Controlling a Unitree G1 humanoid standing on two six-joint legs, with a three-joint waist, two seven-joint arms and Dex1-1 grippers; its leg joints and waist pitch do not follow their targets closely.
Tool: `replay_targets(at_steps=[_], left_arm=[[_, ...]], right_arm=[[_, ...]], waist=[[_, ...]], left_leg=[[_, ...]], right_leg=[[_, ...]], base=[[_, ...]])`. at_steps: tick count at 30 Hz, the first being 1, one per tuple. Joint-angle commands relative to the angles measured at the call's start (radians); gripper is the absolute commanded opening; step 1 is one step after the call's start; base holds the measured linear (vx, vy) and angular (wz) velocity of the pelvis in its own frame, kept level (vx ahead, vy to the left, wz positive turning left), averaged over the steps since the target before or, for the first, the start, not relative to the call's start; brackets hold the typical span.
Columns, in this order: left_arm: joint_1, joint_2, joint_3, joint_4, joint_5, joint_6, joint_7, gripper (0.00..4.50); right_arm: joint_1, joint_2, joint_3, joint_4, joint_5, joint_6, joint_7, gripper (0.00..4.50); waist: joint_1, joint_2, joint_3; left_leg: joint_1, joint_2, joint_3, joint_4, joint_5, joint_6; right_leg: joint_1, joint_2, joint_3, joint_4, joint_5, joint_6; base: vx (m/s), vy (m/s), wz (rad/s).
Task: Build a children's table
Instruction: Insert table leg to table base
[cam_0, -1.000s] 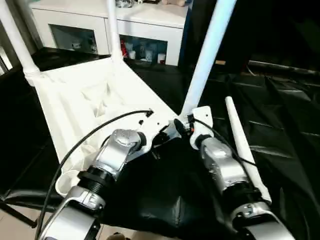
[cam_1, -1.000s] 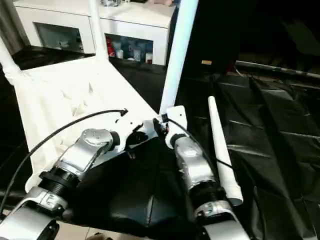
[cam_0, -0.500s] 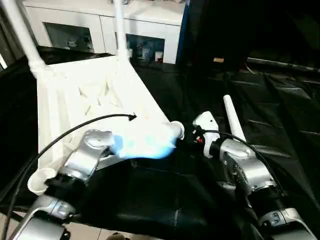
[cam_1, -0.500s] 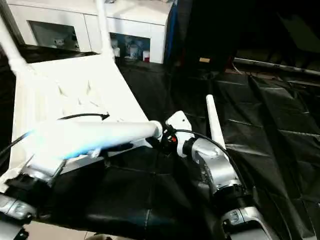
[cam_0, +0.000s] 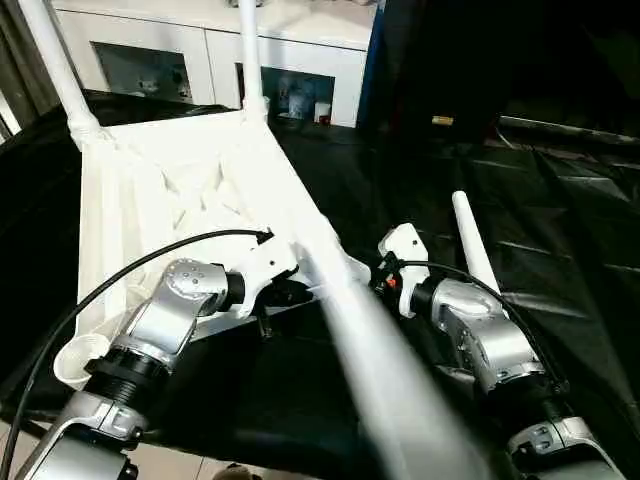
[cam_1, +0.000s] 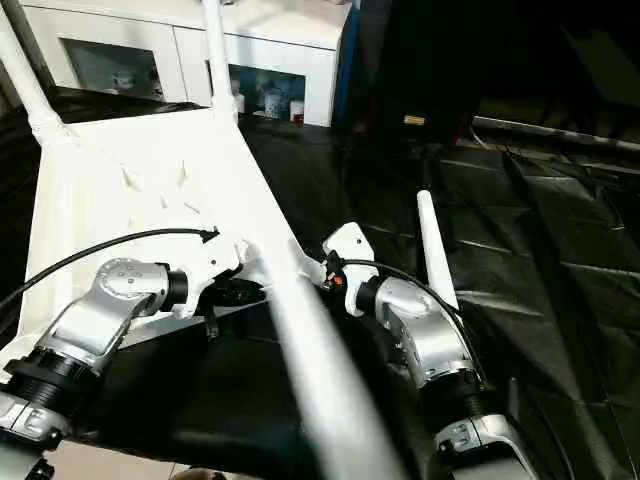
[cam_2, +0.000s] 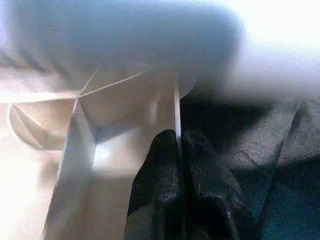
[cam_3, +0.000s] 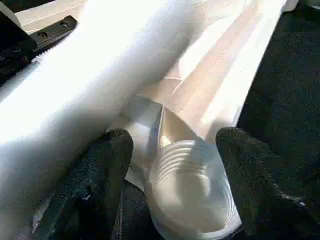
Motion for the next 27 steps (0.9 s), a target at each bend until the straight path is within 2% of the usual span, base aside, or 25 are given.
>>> replay_targets(at_steps=[1, 2, 4, 7, 9, 10, 11, 14, 15, 17, 18, 19, 20, 21, 22, 23, 25, 27], left_arm=[[0.005, -0.009, -0.013, -0.035, -0.03, -0.024, -0.023, 0.0], [0.006, -0.008, -0.013, -0.036, -0.029, -0.022, -0.024, 0.0], [0.009, -0.009, -0.013, -0.037, -0.026, -0.02, -0.019, 0.0], [-0.008, -0.016, -0.011, -0.016, -0.002, 0.005, 0.024, 0.0], [-0.021, -0.016, -0.009, 0.002, 0.012, 0.008, 0.041, 0.0], [-0.026, -0.016, -0.008, 0.009, 0.016, 0.009, 0.046, 0.0], [-0.03, -0.015, -0.005, 0.016, 0.017, 0.006, 0.049, 0.0], [-0.029, -0.013, -0.006, 0.016, 0.018, 0.003, 0.044, 0.0], [-0.029, -0.012, -0.006, 0.018, 0.019, 0.002, 0.045, 0.0], [-0.028, -0.011, -0.006, 0.02, 0.019, 0.002, 0.045, 0.0], [-0.027, -0.011, -0.006, 0.02, 0.019, 0.002, 0.045, 0.0], [-0.025, -0.01, -0.006, 0.019, 0.018, 0.002, 0.046, 0.0], [-0.025, -0.01, -0.006, 0.019, 0.018, 0.002, 0.046, 0.0], [-0.024, -0.009, -0.007, 0.02, 0.018, 0.001, 0.046, 0.0], [-0.022, -0.007, -0.008, 0.02, 0.019, -0.001, 0.047, 0.0], [-0.022, -0.007, -0.008, 0.02, 0.019, -0.001, 0.047, 0.0], [-0.018, -0.005, -0.009, 0.021, 0.019, -0.005, 0.047, 0.0], [-0.017, -0.003, -0.01, 0.02, 0.019, -0.007, 0.045, 0.0]], right_arm=[[0.017, -0.01, -0.01, -0.023, 0.001, 0.004, 0.002, 2.59], [0.02, -0.011, -0.009, -0.025, 0.0, 0.007, 0.002, 2.35], [0.027, -0.016, -0.004, -0.026, -0.011, 0.007, -0.008, 2.27], [0.014, -0.012, -0.013, -0.006, -0.038, 0.015, -0.074, 2.02], [-0.006, -0.004, -0.032, 0.02, -0.054, 0.016, -0.14, 2.02], [-0.015, 0.0, -0.04, 0.03, -0.058, 0.017, -0.165, 2.02], [-0.026, 0.008, -0.06, 0.029, -0.047, 0.032, -0.191, 2.02], [-0.031, 0.015, -0.084, 0.0, -0.013, 0.075, -0.191, 2.27], [-0.035, 0.012, -0.094, -0.031, 0.006, 0.119, -0.184, 2.27], [-0.044, 0.003, -0.113, -0.089, 0.033, 0.207, -0.183, 2.52], [-0.048, -0.003, -0.119, -0.117, 0.049, 0.252, -0.176, 2.6], [-0.059, -0.018, -0.133, -0.183, 0.09, 0.361, -0.164, 2.67], [-0.059, -0.018, -0.133, -0.183, 0.09, 0.361, -0.164, 2.86], [-0.065, -0.029, -0.137, -0.218, 0.11, 0.423, -0.156, 2.86], [-0.061, -0.053, -0.121, -0.282, 0.14, 0.502, -0.126, 2.99], [-0.059, -0.058, -0.117, -0.298, 0.15, 0.522, -0.118, 2.99], [-0.041, -0.104, -0.081, -0.421, 0.218, 0.651, -0.059, 3.24], [-0.022, -0.142, -0.046, -0.509, 0.253, 0.725, -0.02, 3.32]], waist=[[-0.002, 0.005, -0.066], [-0.001, 0.006, -0.066], [-0.002, 0.002, -0.065], [-0.002, 0.003, -0.064], [-0.002, 0.009, -0.064], [-0.004, 0.008, -0.063], [-0.004, 0.013, -0.063], [-0.004, 0.008, -0.064], [-0.002, 0.013, -0.065], [-0.004, 0.007, -0.065], [-0.003, 0.009, -0.064], [-0.003, 0.01, -0.063], [-0.001, 0.01, -0.065], [-0.002, 0.005, -0.063], [0.0, 0.009, -0.063], [0.001, 0.008, -0.061], [0.003, 0.006, -0.063], [0.008, 0.005, -0.062]], left_leg=[[0.023, 0.032, -0.004, -0.077, -0.217, 0.003], [0.023, 0.033, -0.004, -0.077, -0.218, 0.002], [0.024, 0.033, -0.003, -0.078, -0.225, 0.001], [0.023, 0.032, -0.003, -0.079, -0.223, -0.004], [0.025, 0.032, -0.004, -0.08, -0.24, -0.013], [0.025, 0.03, -0.004, -0.082, -0.247, -0.022], [0.028, 0.03, -0.004, -0.081, -0.261, -0.031], [0.027, 0.031, -0.006, -0.082, -0.267, -0.029], [0.027, 0.032, -0.007, -0.082, -0.262, -0.028], [0.024, 0.031, -0.006, -0.081, -0.238, -0.02], [0.025, 0.03, -0.006, -0.082, -0.236, -0.018], [0.026, 0.03, -0.006, -0.082, -0.24, -0.017], [0.026, 0.032, -0.007, -0.082, -0.234, -0.017], [0.025, 0.032, -0.006, -0.083, -0.238, -0.019], [0.028, 0.03, -0.006, -0.083, -0.233, -0.019], [0.027, 0.033, -0.006, -0.083, -0.24, -0.022], [0.028, 0.032, -0.006, -0.083, -0.244, -0.026], [0.029, 0.033, -0.006, -0.083, -0.239, -0.022]], right_leg=[[0.04, -0.043, 0.032, -0.07, -0.116, -0.224], [0.04, -0.044, 0.032, -0.071, -0.118, -0.224], [0.039, -0.043, 0.032, -0.072, -0.127, -0.223], [0.039, -0.044, 0.032, -0.073, -0.136, -0.219], [0.037, -0.044, 0.033, -0.075, -0.157, -0.214], [0.036, -0.043, 0.033, -0.077, -0.18, -0.209], [0.034, -0.043, 0.034, -0.079, -0.197, -0.206], [0.037, -0.044, 0.034, -0.078, -0.189, -0.197], [0.037, -0.044, 0.034, -0.076, -0.176, -0.199], [0.039, -0.04, 0.032, -0.073, -0.131, -0.206], [0.04, -0.04, 0.032, -0.072, -0.13, -0.207], [0.041, -0.038, 0.033, -0.074, -0.135, -0.205], [0.042, -0.04, 0.033, -0.072, -0.129, -0.204], [0.04, -0.041, 0.033, -0.073, -0.141, -0.2], [0.042, -0.039, 0.033, -0.074, -0.148, -0.196], [0.039, -0.042, 0.034, -0.075, -0.157, -0.19], [0.039, -0.044, 0.034, -0.077, -0.175, -0.183], [0.042, -0.044, 0.035, -0.079, -0.176, -0.173]], base=[[0.0, 0.0, 0.0], [0.0, 0.0, 0.0], [0.0, 0.0, 0.0], [0.0, 0.0, 0.0], [0.0, 0.0, 0.0], [0.0, 0.0, 0.0], [0.0, 0.0, 0.0], [0.0, 0.0, 0.0], [0.0, 0.0, 0.0], [0.0, 0.0, 0.0], [0.0, 0.0, 0.0], [0.0, 0.0, 0.0], [0.0, 0.0, 0.0], [0.0, 0.0, 0.0], [0.0, 0.0, 0.0], [0.0, 0.0, 0.0], [0.0, 0.0, 0.0], [0.0, 0.0, 0.0]])
